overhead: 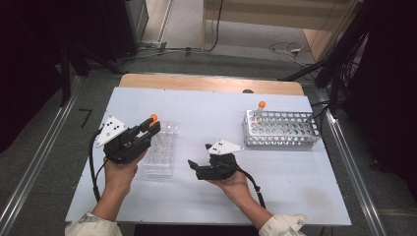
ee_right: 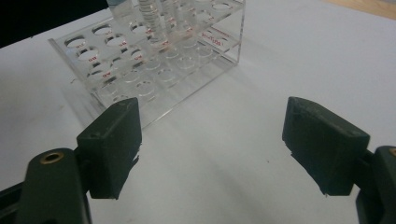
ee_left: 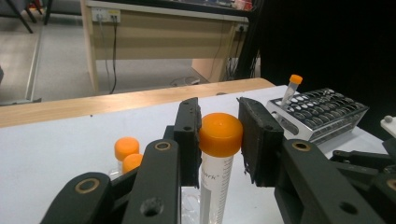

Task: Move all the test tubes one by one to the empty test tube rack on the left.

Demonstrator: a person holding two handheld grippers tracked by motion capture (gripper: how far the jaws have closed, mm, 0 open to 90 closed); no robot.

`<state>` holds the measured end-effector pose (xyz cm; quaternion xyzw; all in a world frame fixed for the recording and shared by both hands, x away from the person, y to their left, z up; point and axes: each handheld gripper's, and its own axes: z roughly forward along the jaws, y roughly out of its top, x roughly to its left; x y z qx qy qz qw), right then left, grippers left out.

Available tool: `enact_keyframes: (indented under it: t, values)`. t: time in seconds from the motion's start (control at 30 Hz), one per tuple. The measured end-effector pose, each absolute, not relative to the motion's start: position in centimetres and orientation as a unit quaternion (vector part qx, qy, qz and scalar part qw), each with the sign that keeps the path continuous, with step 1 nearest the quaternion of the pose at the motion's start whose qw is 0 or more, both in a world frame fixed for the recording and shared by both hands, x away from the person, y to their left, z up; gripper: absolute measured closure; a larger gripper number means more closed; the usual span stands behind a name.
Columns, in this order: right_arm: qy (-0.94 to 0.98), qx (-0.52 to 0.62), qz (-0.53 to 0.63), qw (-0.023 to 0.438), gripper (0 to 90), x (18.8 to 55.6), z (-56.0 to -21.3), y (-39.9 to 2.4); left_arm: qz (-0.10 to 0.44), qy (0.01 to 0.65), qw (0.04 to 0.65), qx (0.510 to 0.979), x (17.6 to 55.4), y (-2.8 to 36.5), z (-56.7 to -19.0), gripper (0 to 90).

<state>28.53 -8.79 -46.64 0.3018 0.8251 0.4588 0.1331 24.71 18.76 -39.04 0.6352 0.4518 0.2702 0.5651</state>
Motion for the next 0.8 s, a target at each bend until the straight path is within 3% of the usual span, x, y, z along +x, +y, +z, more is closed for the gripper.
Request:
enact_keyframes:
  t: [0.8]
  values:
    - [0.823,0.302,0.463,0.133,20.1,28.4,-46.6,-8.9,0.306,0.478,0.53,0.629,25.3,20.4,-39.7,69.9]
